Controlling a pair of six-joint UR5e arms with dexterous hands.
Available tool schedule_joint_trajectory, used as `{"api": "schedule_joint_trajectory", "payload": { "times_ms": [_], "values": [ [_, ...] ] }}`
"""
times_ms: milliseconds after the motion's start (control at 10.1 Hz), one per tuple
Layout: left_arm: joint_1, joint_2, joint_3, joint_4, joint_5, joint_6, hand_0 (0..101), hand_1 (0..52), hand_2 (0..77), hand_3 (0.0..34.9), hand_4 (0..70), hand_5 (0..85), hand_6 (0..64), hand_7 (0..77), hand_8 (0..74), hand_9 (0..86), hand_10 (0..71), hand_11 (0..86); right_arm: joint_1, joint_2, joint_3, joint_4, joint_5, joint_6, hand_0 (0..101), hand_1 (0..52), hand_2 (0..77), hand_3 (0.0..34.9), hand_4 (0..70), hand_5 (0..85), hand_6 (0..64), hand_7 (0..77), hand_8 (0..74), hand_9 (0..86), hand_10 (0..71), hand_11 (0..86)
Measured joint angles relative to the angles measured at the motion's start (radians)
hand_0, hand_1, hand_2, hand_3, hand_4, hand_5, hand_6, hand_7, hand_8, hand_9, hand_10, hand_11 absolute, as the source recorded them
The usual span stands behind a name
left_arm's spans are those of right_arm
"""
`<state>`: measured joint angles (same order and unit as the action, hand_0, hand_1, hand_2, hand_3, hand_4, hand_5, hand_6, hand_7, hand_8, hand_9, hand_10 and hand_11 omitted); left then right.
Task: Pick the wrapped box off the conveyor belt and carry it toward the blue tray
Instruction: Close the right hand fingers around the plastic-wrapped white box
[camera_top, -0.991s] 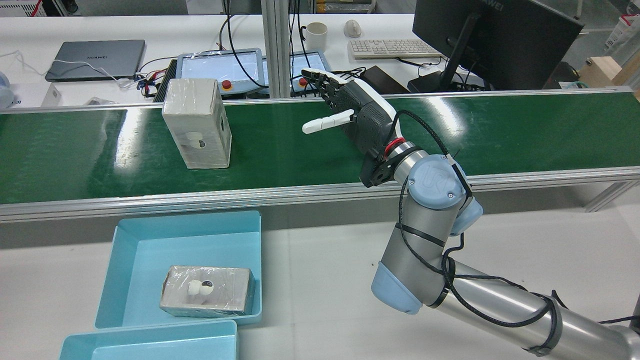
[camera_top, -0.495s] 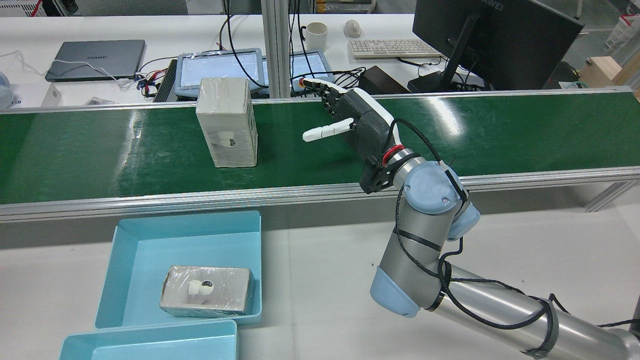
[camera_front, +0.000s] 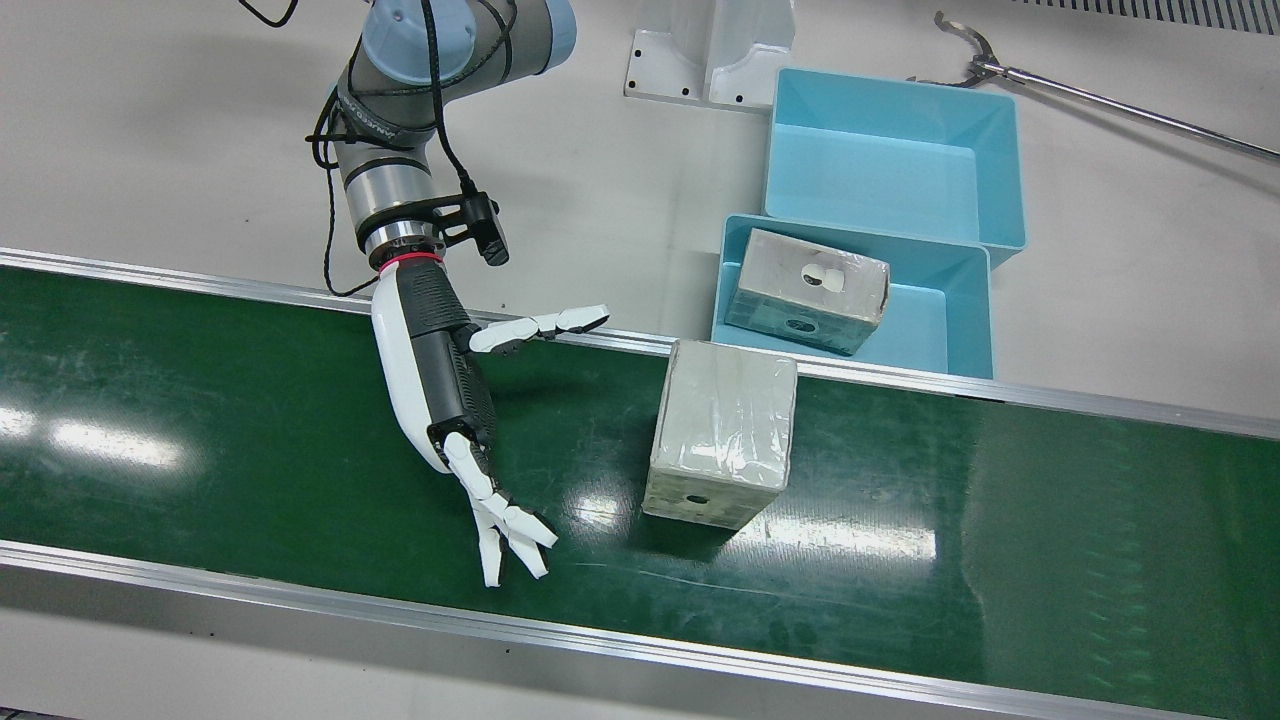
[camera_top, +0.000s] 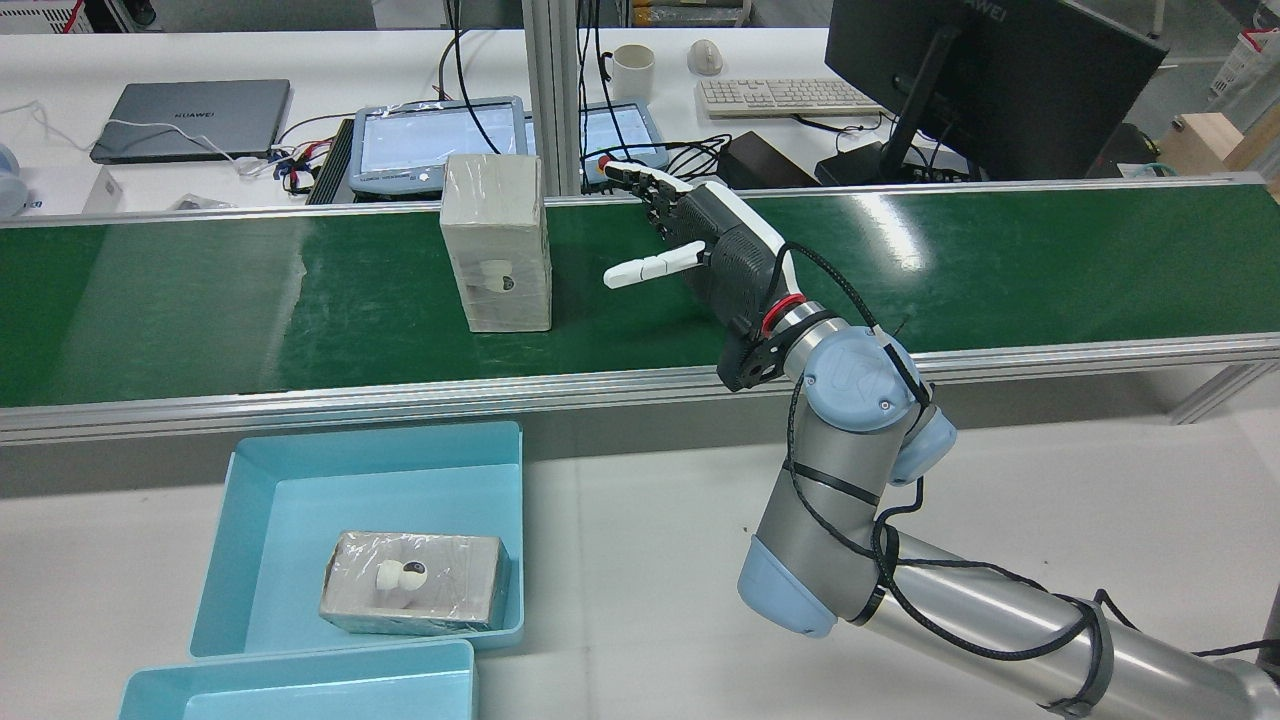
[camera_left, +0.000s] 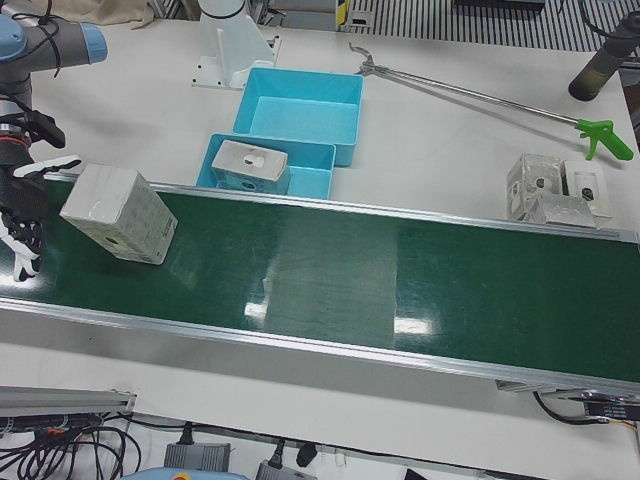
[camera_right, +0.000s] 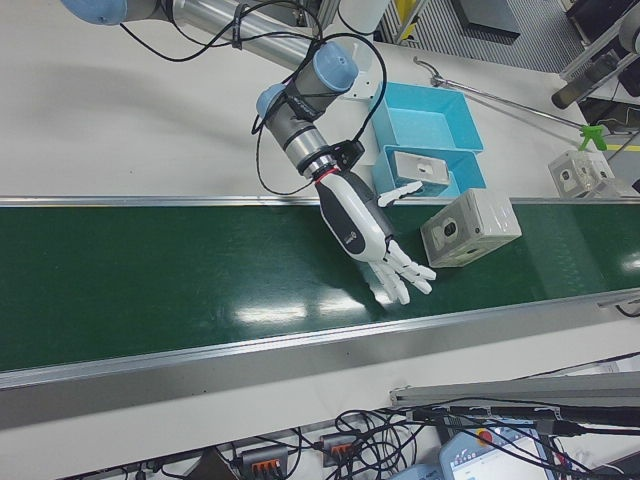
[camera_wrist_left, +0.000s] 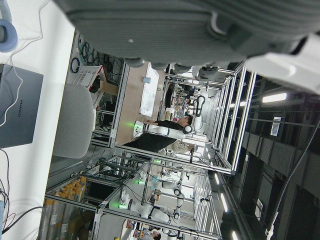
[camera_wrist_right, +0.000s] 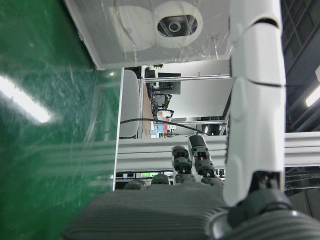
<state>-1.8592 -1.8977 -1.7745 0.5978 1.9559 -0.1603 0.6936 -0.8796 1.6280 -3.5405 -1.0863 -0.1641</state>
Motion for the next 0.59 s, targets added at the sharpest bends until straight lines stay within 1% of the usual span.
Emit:
{"api": "schedule_joint_trajectory", "payload": {
  "times_ms": [595],
  "values": [
    [0.000, 0.000, 0.000, 0.000, 0.000, 0.000, 0, 0.0, 1.1, 0.0, 0.0, 1.1, 0.5, 0.5, 0.5, 0.5, 0.5, 0.5, -0.004, 0.001, -0.004, 0.000, 0.001, -0.004, 49, 15.3, 7.1, 0.2, 8.7, 15.8, 2.2, 3.8, 0.0, 1.6, 0.0, 0.5]
  ]
}}
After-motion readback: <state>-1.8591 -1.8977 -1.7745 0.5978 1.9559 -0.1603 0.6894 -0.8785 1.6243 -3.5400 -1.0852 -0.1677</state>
